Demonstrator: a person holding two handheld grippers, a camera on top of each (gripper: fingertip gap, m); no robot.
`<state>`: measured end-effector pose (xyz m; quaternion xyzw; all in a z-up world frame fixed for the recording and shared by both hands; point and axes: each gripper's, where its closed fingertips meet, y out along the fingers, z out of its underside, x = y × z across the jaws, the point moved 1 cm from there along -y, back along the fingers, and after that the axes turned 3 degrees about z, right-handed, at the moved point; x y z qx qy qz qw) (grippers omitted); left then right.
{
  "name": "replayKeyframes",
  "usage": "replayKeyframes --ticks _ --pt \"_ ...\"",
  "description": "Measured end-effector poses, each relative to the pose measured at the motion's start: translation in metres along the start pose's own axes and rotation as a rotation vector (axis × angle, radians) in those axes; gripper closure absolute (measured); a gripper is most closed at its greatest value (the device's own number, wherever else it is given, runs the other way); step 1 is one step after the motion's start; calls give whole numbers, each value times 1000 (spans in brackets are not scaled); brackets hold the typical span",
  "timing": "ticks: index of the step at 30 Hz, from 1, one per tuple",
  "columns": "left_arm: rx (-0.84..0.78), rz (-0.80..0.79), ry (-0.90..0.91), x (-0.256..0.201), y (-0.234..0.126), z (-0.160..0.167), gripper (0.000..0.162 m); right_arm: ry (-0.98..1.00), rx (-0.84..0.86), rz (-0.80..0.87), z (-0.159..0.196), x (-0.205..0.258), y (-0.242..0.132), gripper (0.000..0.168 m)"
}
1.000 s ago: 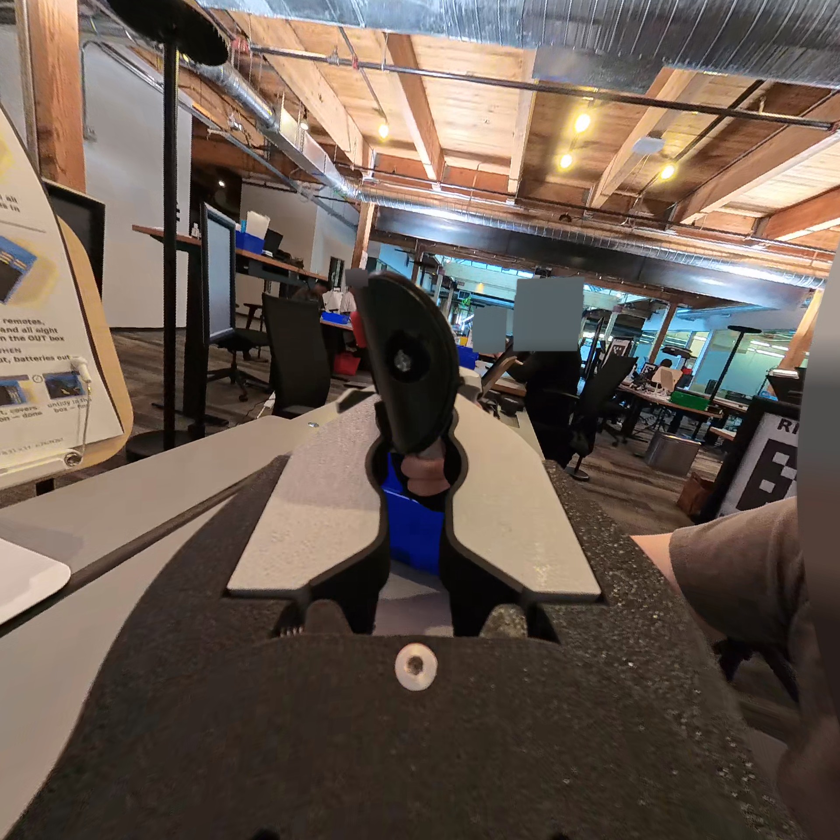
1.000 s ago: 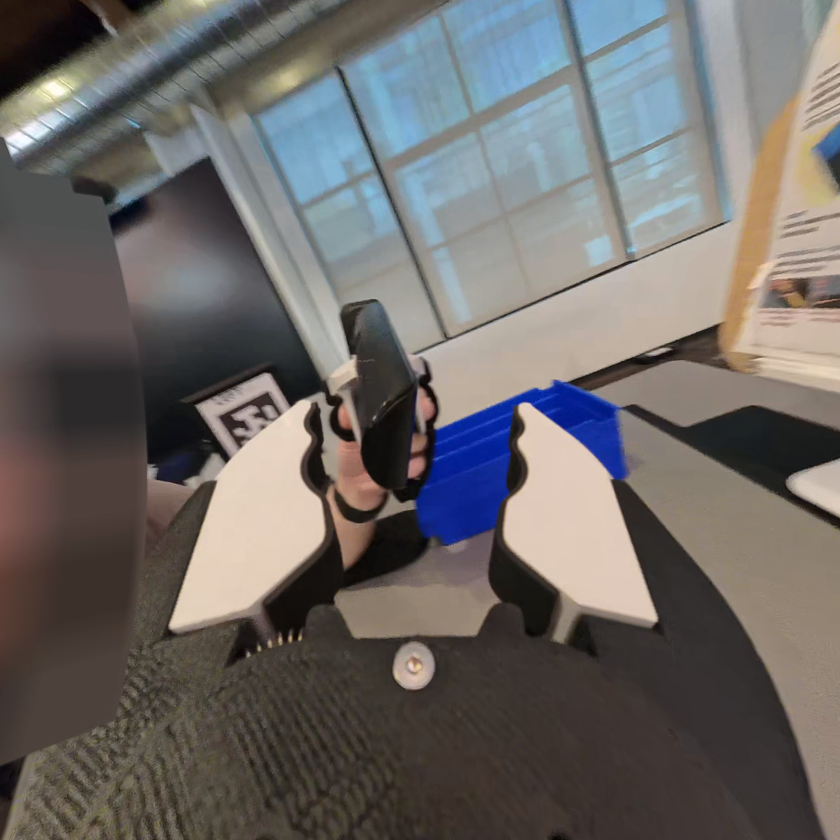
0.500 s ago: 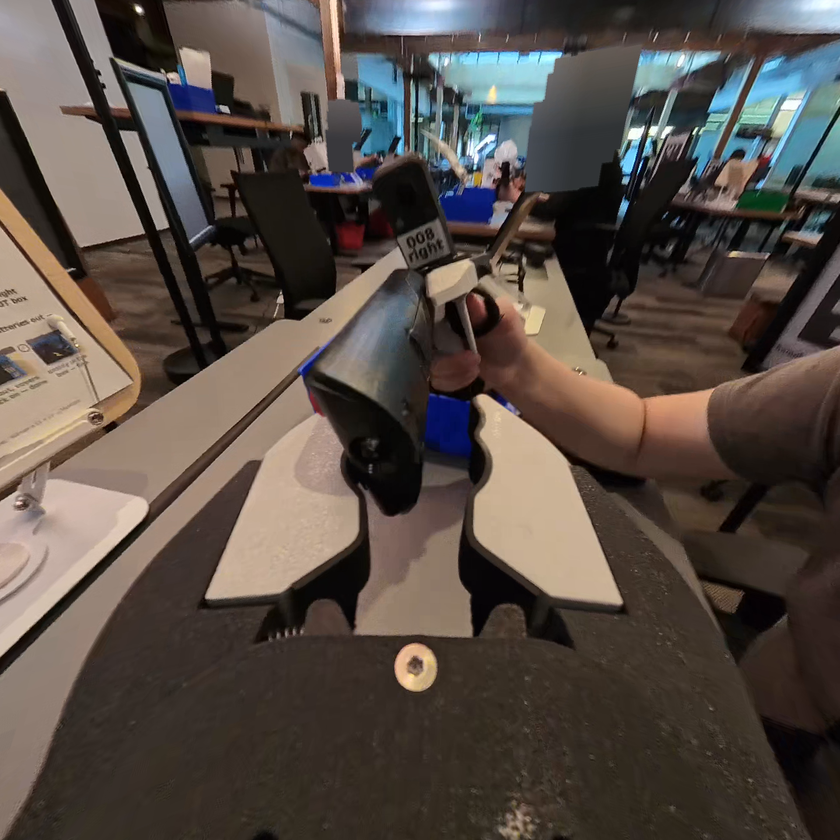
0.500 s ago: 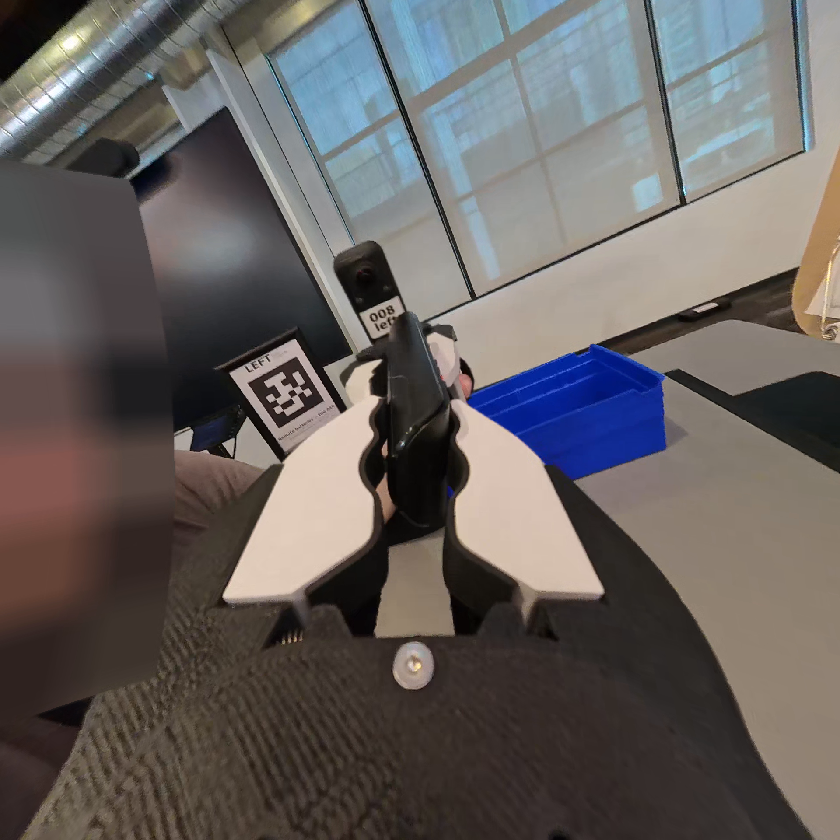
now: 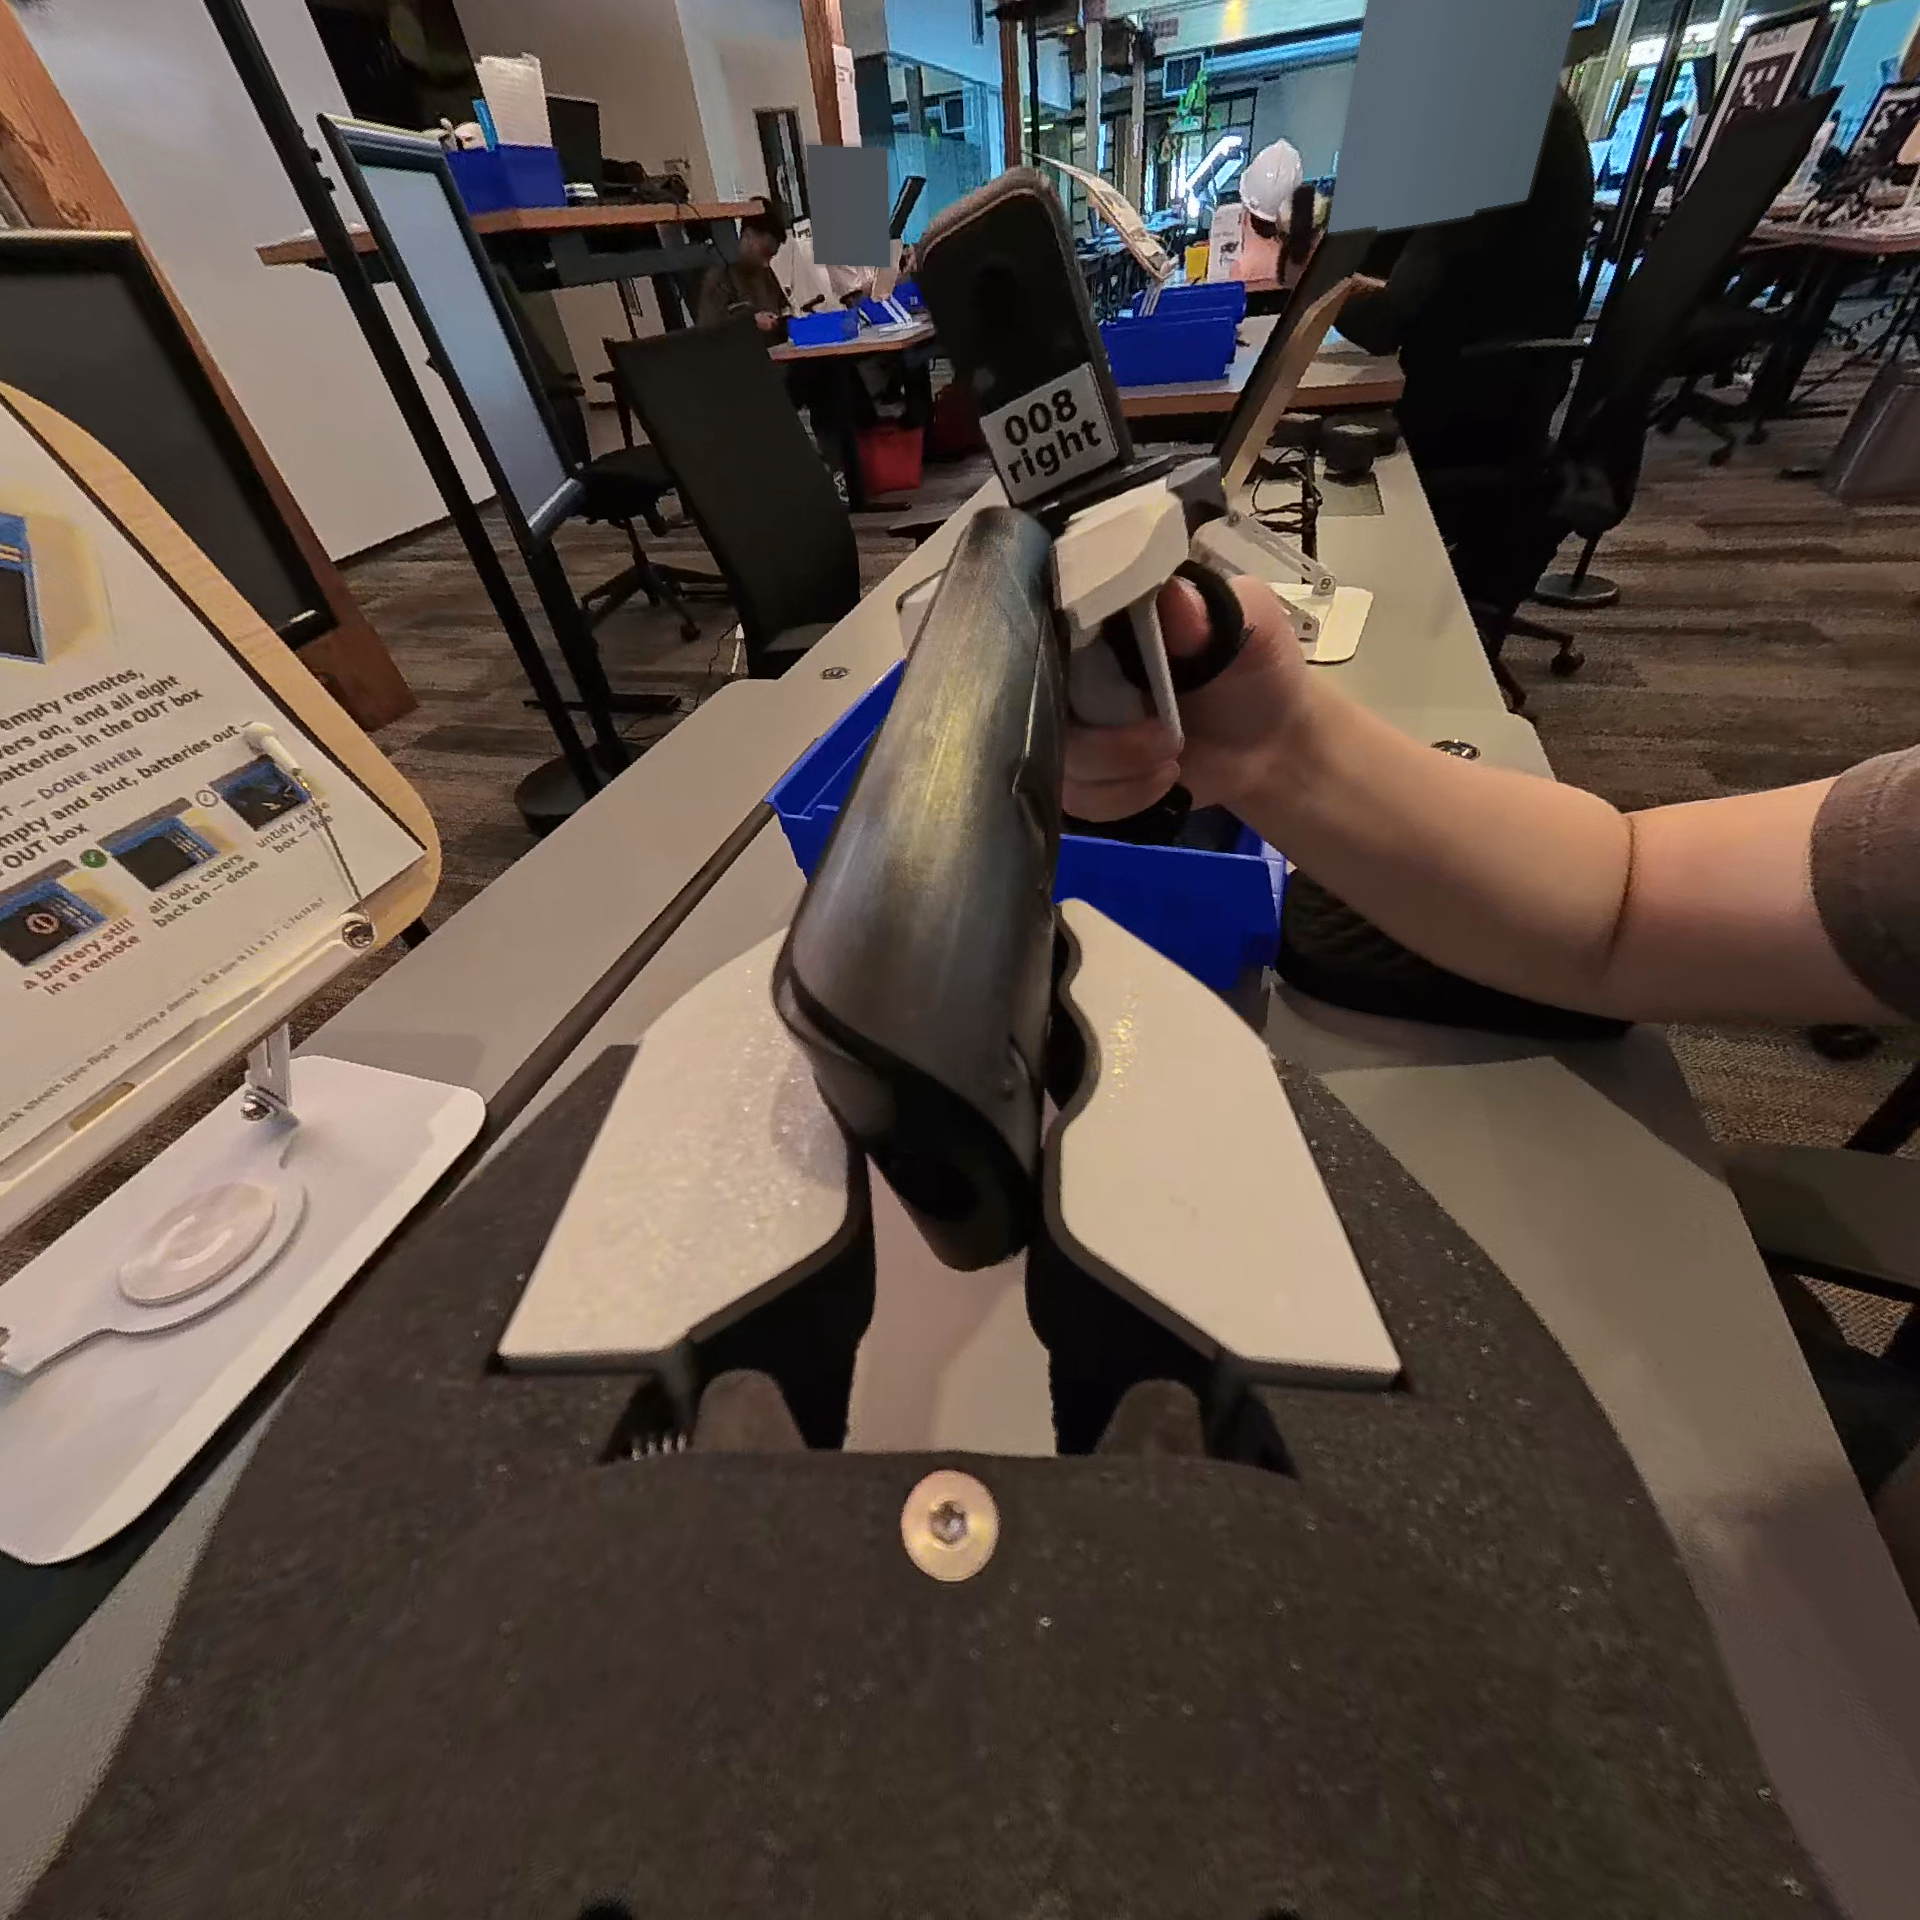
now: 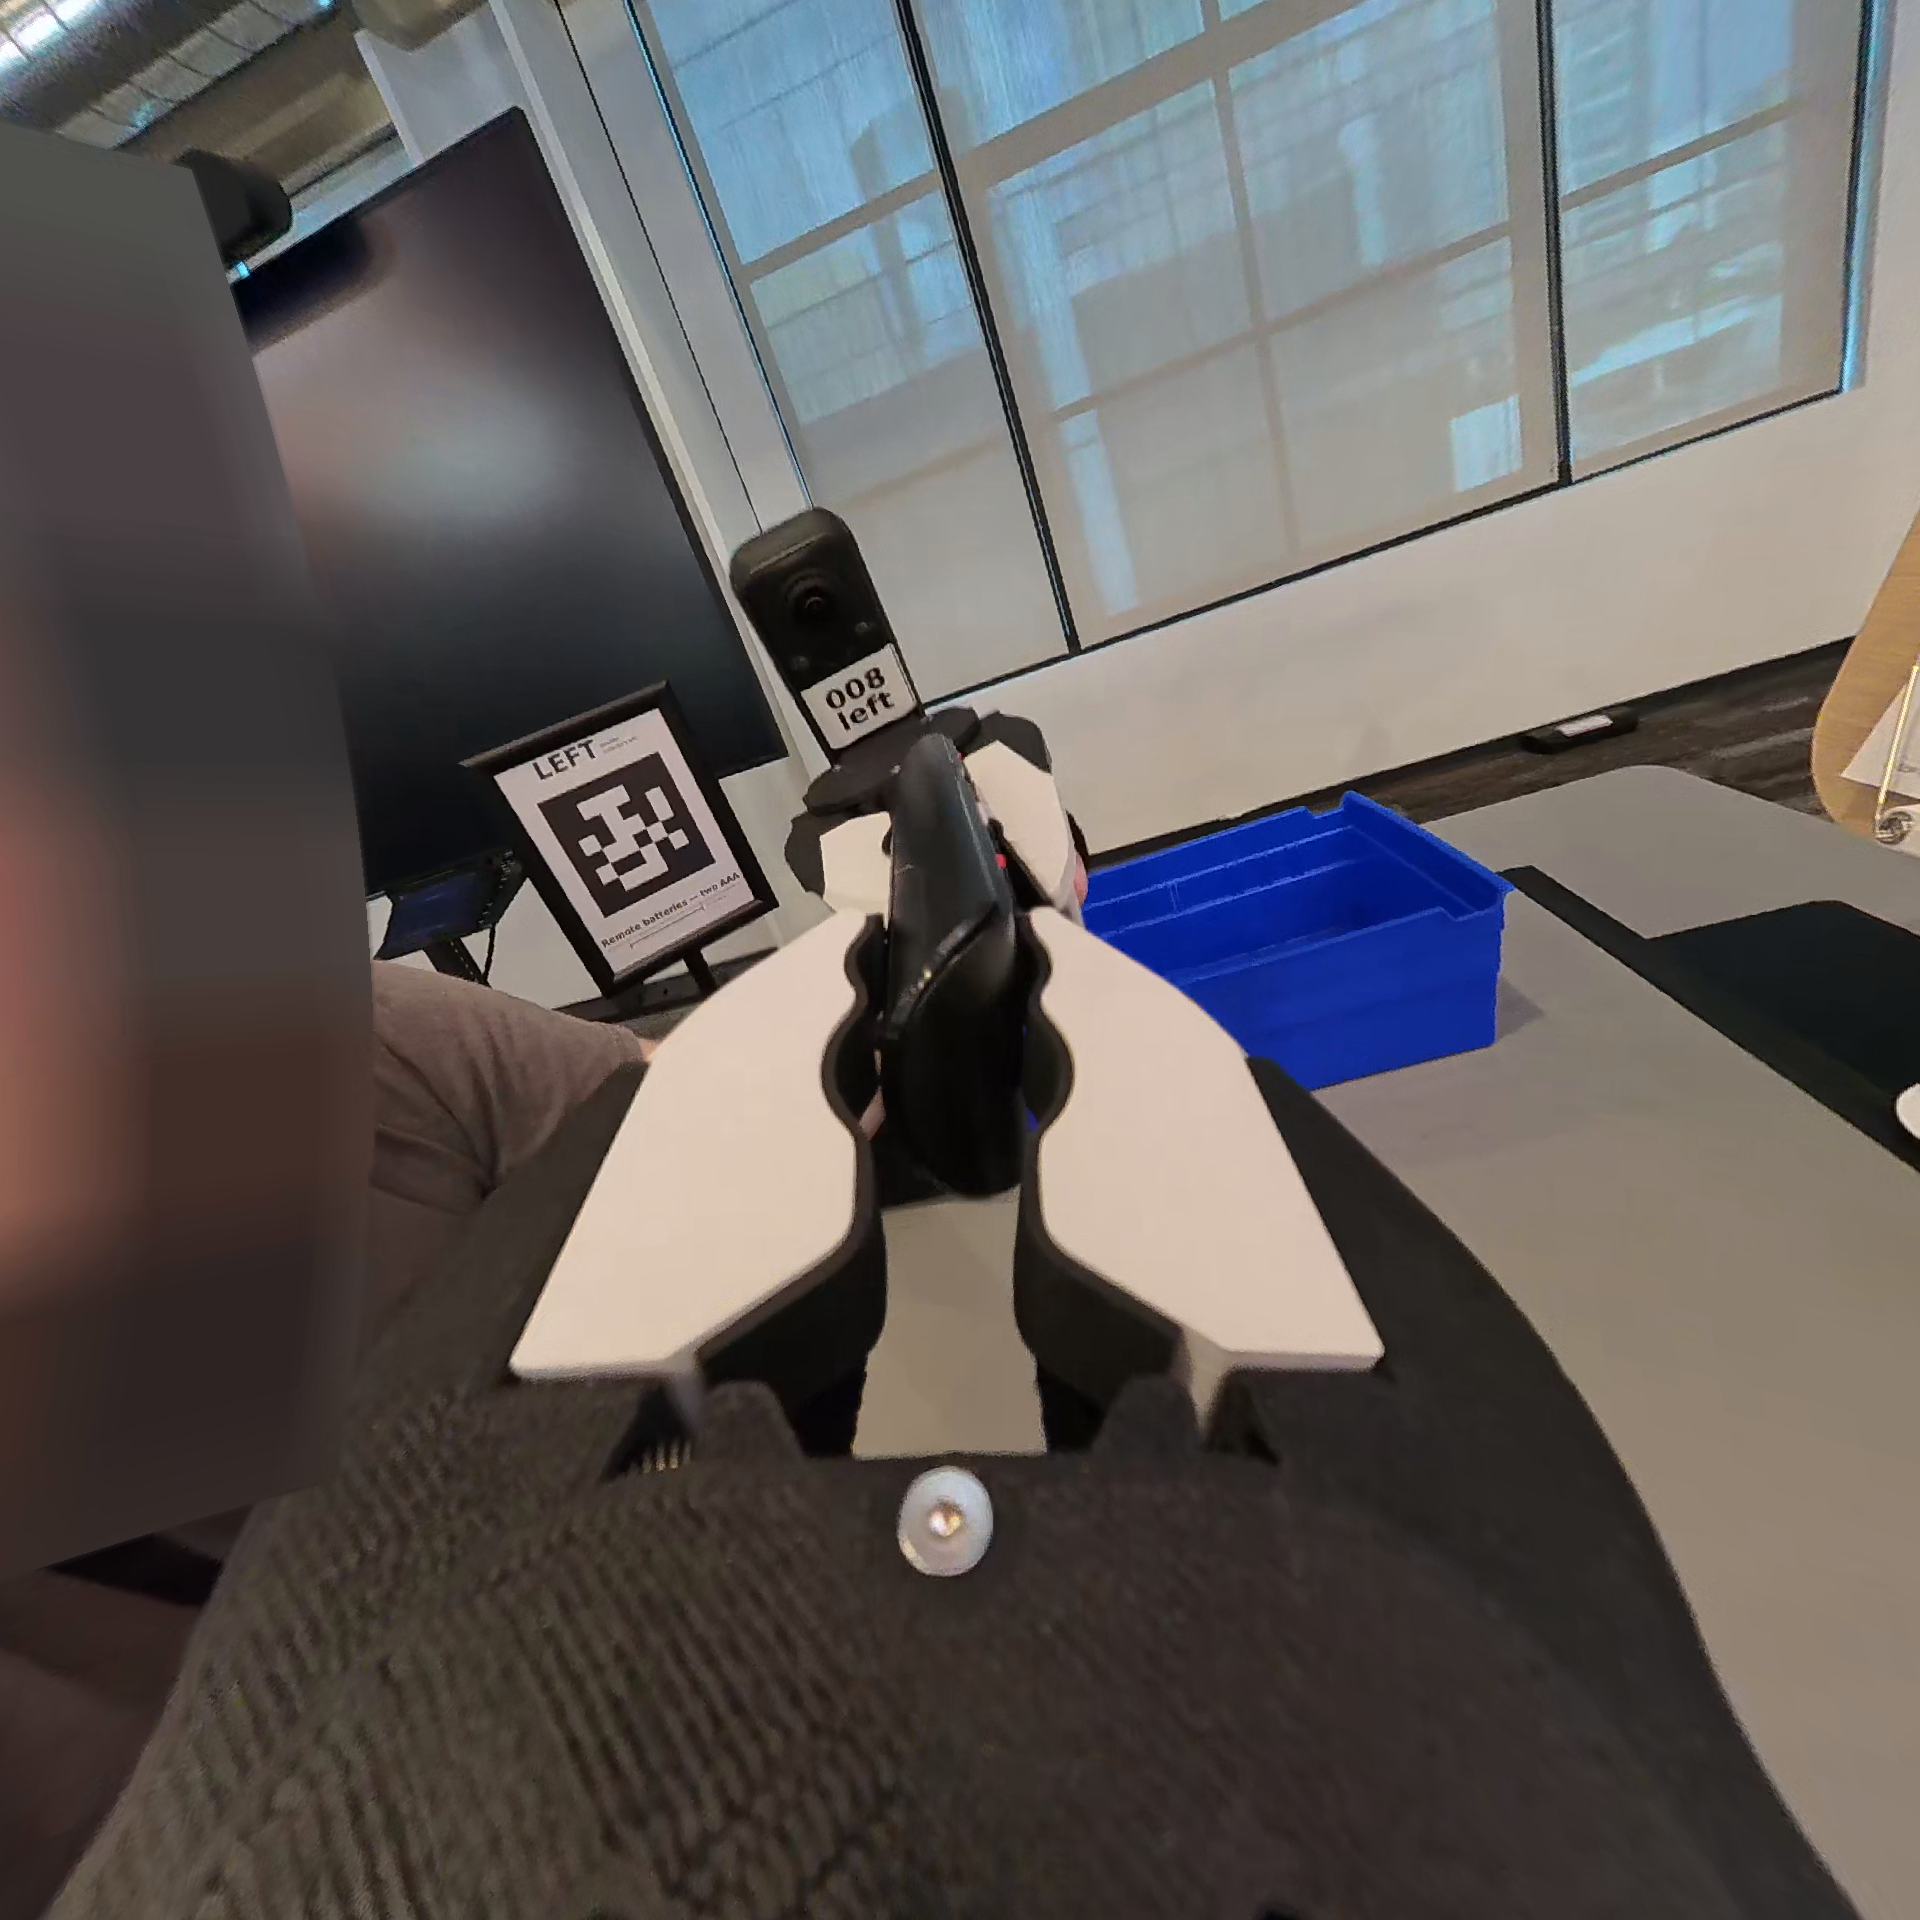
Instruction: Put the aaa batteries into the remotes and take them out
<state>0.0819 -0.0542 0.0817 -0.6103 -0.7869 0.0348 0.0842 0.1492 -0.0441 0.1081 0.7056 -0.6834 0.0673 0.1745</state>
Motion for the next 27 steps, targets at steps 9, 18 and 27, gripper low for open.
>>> replayKeyframes --ticks 9,18,27 --pt "-25 13 -33 0 11 6 129 15 38 35 -1 -2 -8 144" --pt "-50 30 -109 3 14 9 132 51 -1 33 -4 -8 -9 144" --pt "-78 -31 -14 6 11 2 129 65 -40 34 -8 -8 -10 144"
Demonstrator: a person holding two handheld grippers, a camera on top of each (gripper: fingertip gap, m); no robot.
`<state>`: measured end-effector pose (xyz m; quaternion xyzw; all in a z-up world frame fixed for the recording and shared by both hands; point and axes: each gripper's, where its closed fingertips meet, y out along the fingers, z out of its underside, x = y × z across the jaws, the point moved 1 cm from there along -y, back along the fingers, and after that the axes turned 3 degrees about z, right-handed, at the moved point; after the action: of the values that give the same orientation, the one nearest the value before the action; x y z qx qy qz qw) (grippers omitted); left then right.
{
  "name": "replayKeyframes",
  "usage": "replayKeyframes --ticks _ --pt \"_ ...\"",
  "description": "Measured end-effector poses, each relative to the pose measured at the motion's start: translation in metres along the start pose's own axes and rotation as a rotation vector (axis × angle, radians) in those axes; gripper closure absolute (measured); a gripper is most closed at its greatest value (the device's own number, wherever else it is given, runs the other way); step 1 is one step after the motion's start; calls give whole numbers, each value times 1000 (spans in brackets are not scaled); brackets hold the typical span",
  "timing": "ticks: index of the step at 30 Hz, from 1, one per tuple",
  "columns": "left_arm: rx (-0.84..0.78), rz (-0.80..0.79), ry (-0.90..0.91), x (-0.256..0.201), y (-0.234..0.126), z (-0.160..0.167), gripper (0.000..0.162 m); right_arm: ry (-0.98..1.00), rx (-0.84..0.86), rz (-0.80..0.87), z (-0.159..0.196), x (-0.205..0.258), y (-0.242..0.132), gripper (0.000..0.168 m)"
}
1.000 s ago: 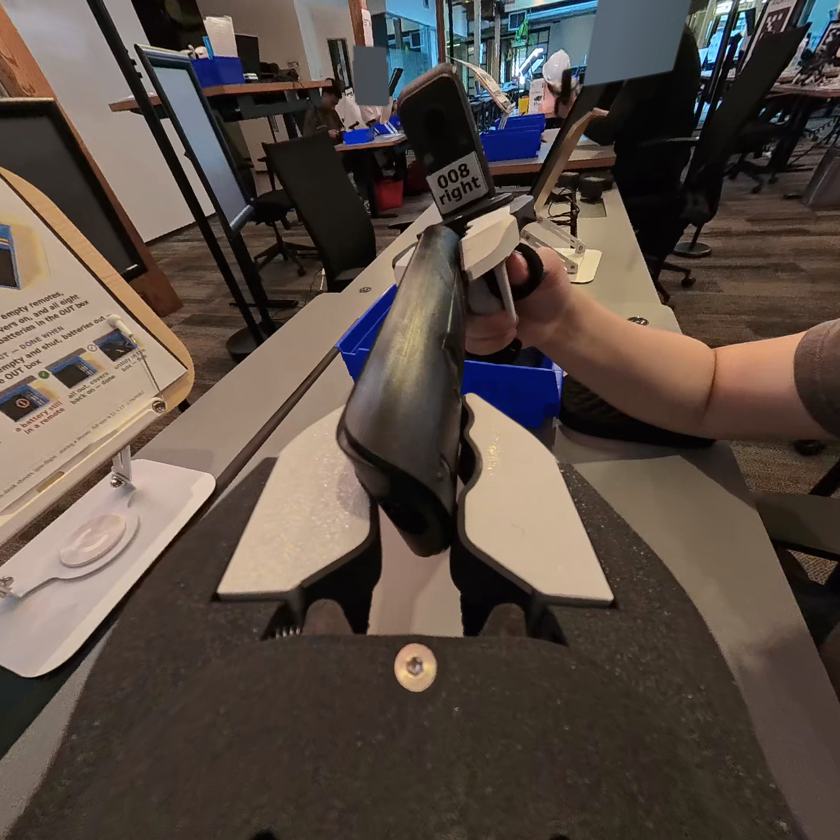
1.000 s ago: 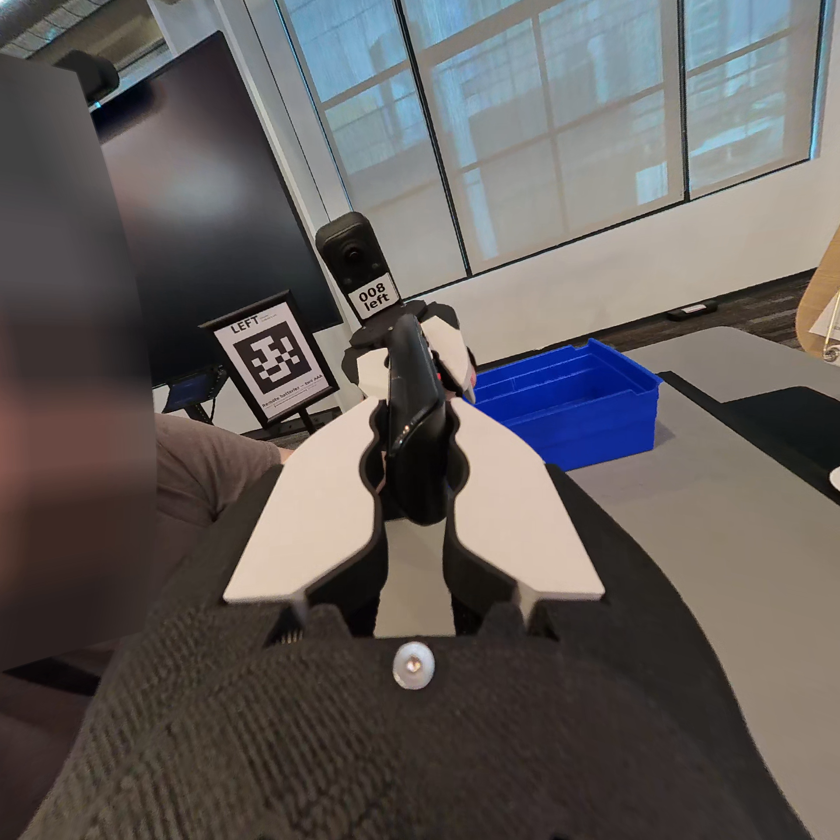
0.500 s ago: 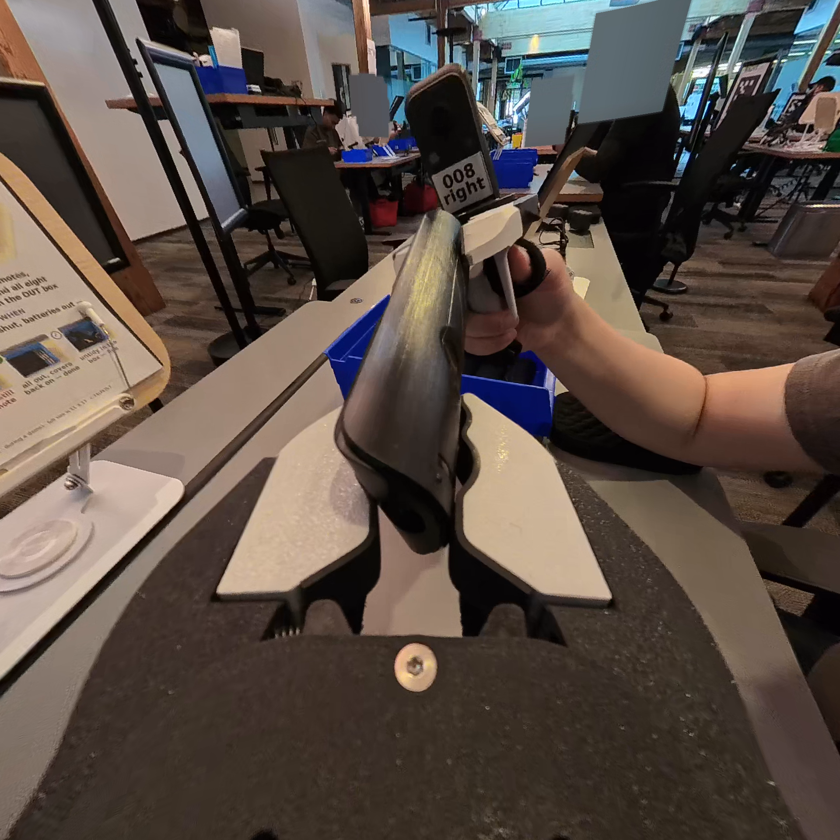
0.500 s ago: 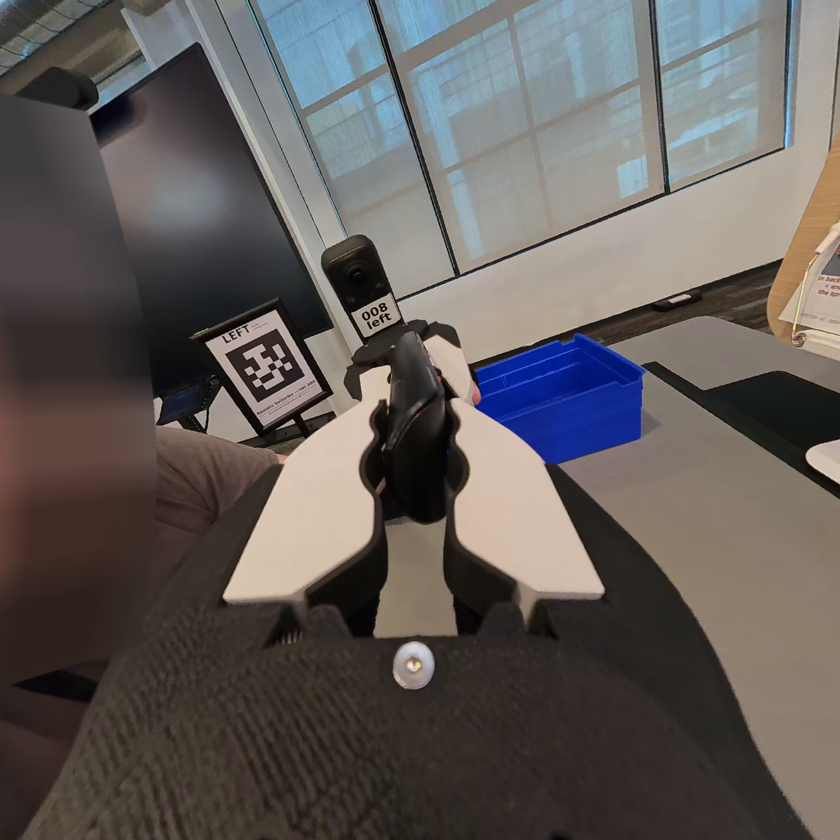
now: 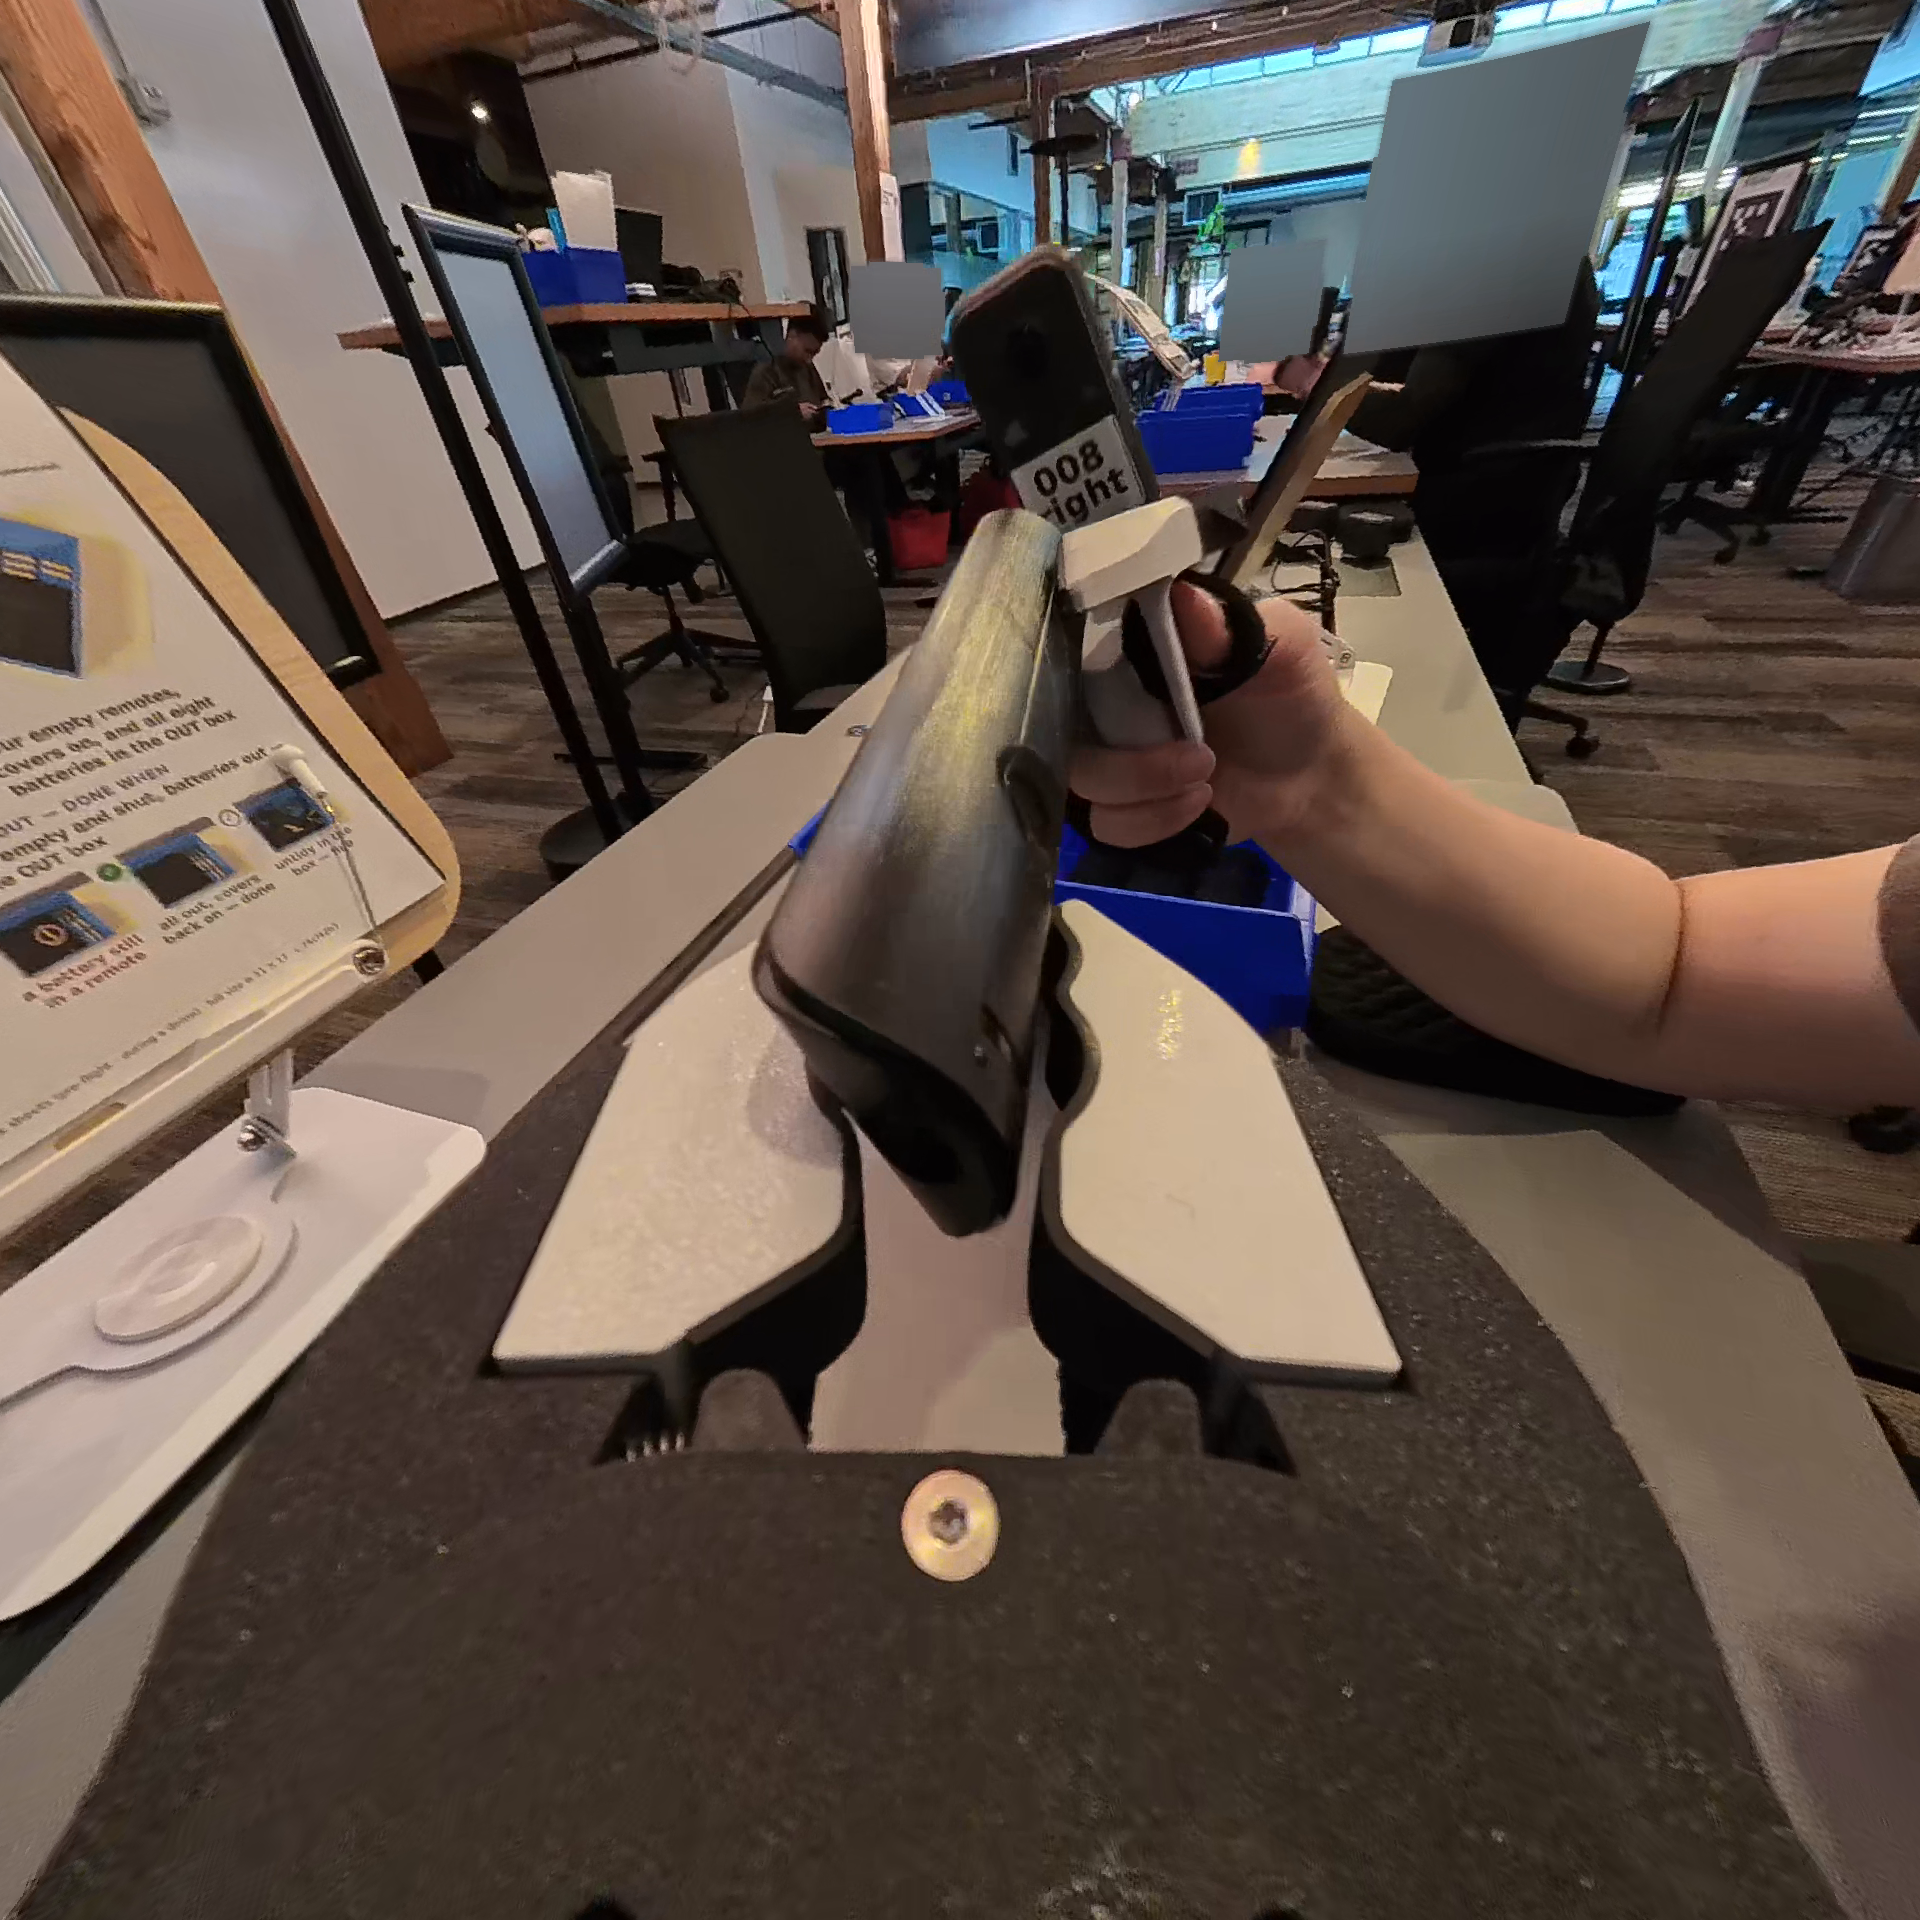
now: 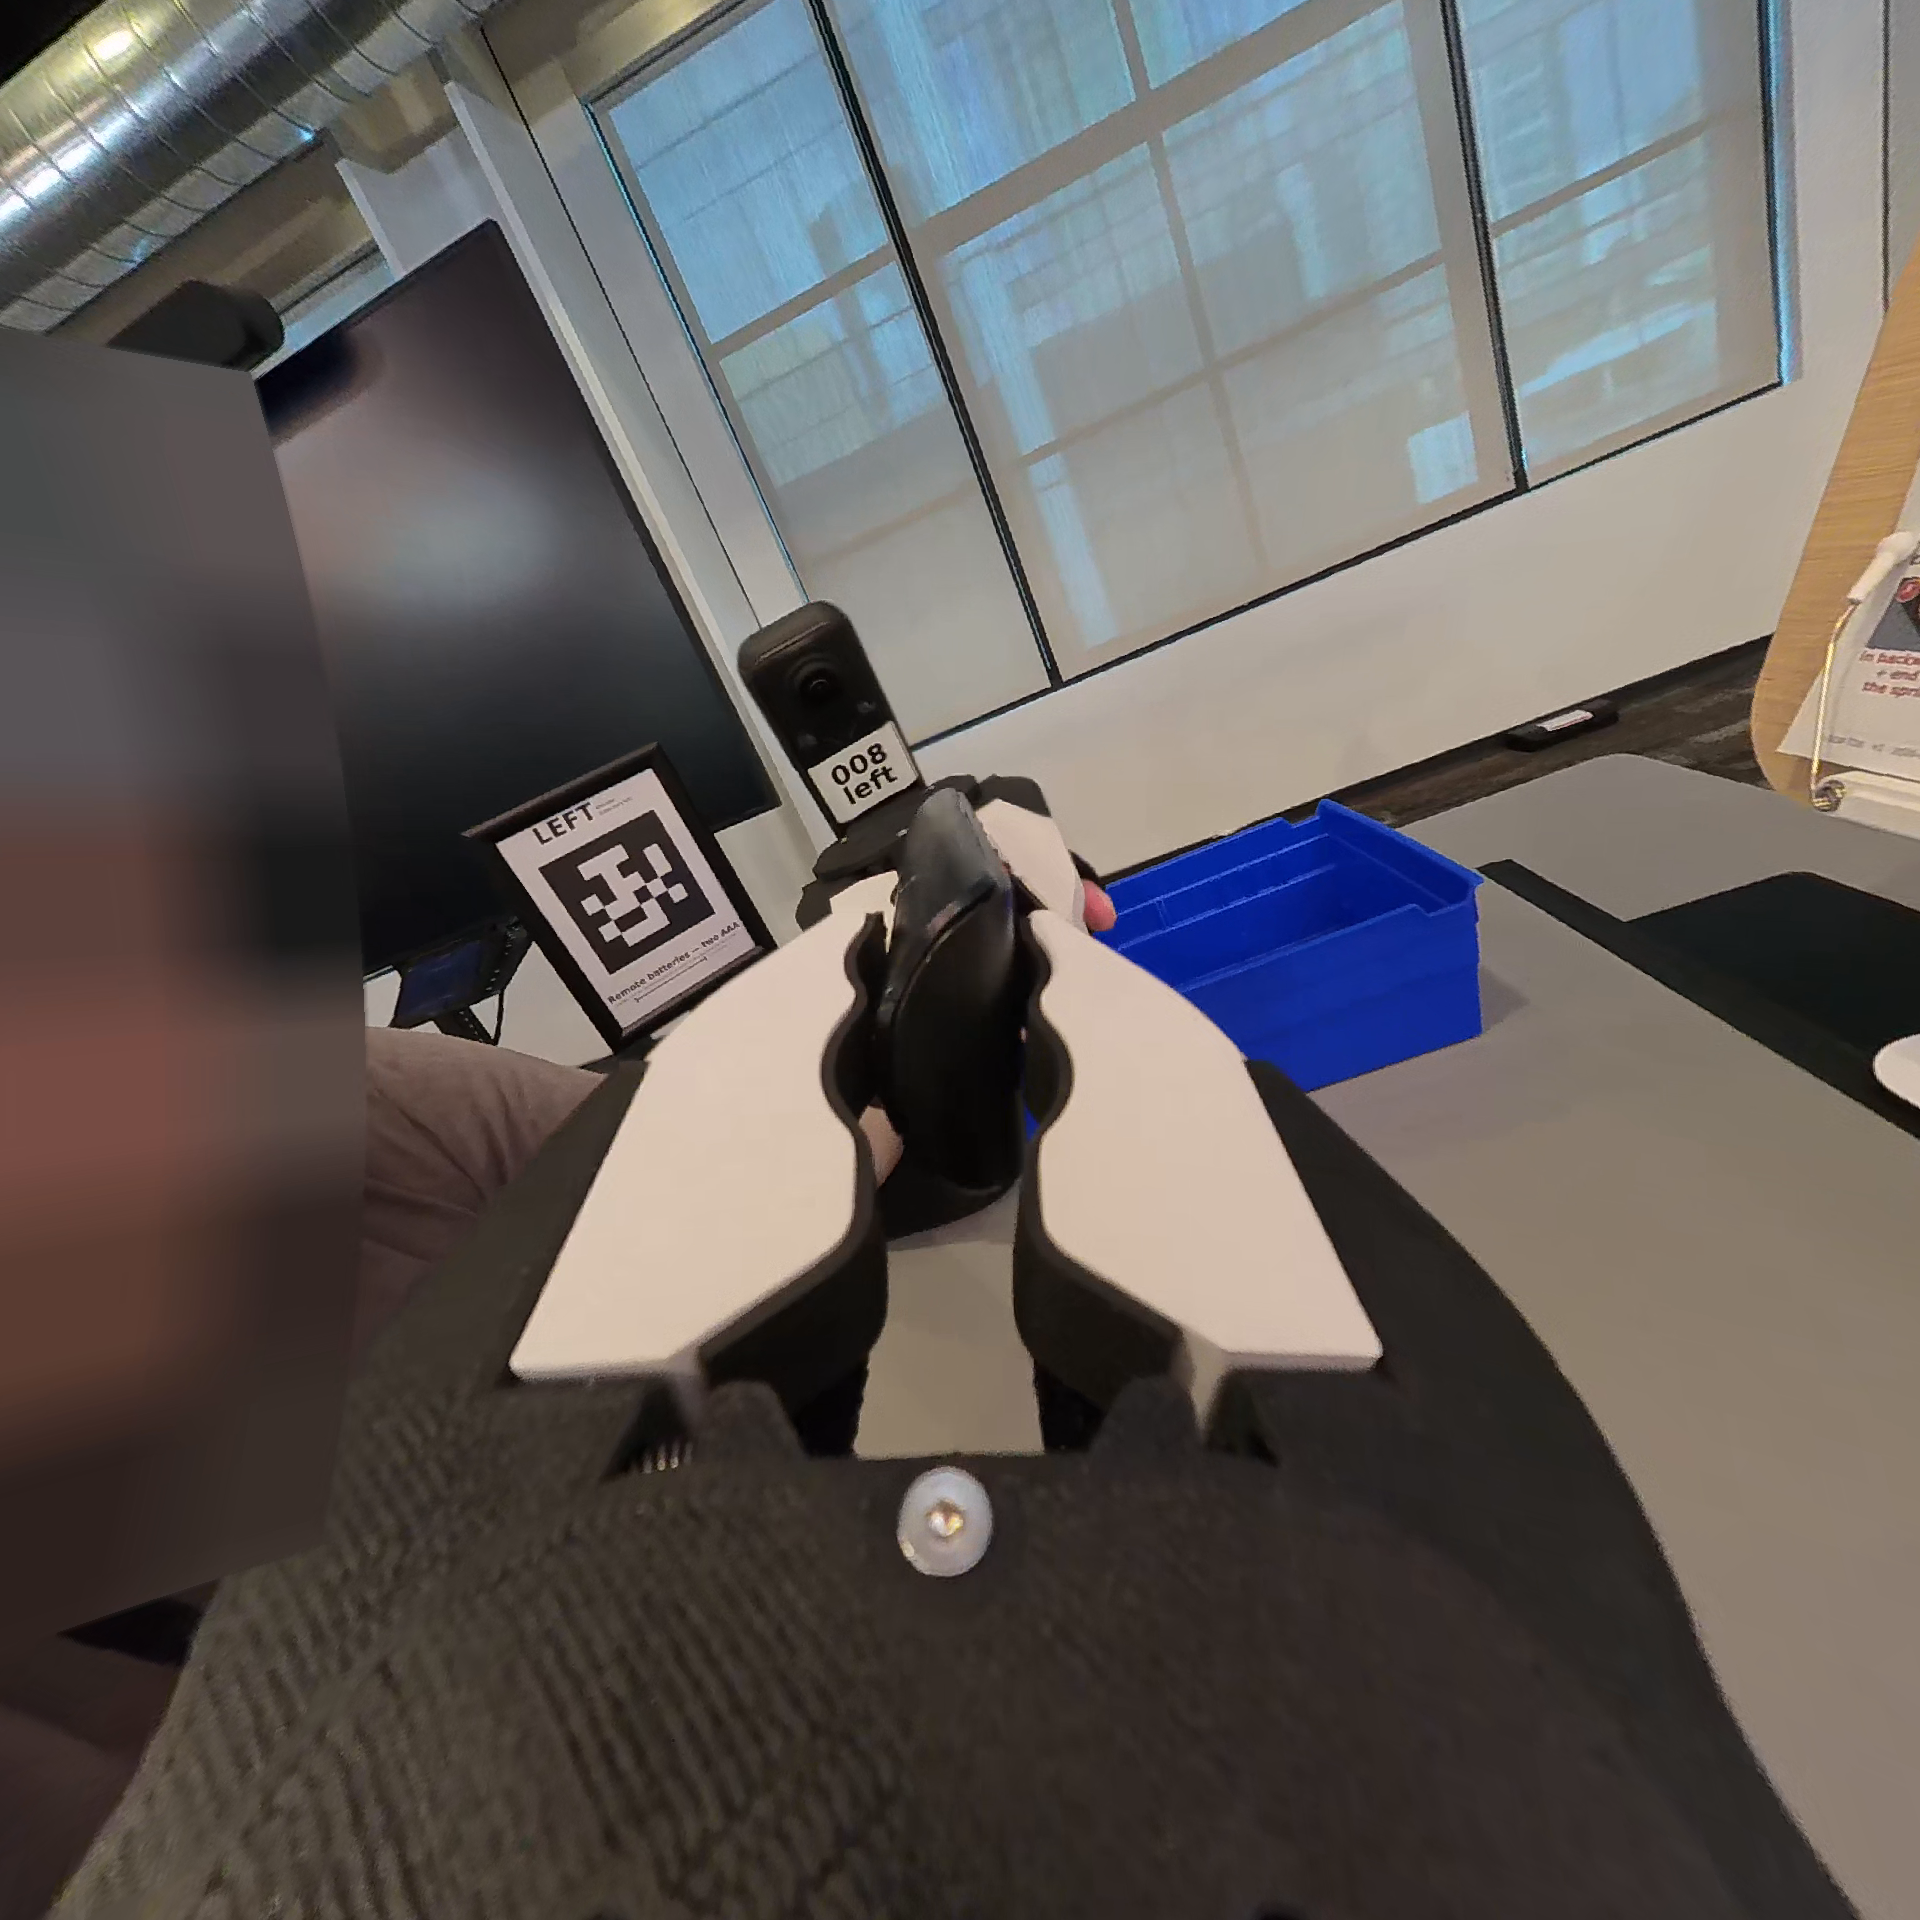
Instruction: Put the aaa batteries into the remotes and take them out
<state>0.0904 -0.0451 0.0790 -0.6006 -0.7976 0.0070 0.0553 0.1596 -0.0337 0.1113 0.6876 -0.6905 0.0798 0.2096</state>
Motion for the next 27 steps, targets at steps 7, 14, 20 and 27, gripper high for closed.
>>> replayKeyframes --ticks 7,14,20,27 --pt "-9 89 -74 -5 -10 -6 138 12 -27 -15 -4 2 -2 144" --pt "-54 117 -148 -6 -6 -6 140 80 -83 -51 -8 -3 -4 143" --pt "-116 32 -172 8 -3 -5 140 -125 -176 383 -24 -43 -21 98" --pt "-106 -163 -49 13 8 3 140 -473 -10 741 -8 -37 4 54"
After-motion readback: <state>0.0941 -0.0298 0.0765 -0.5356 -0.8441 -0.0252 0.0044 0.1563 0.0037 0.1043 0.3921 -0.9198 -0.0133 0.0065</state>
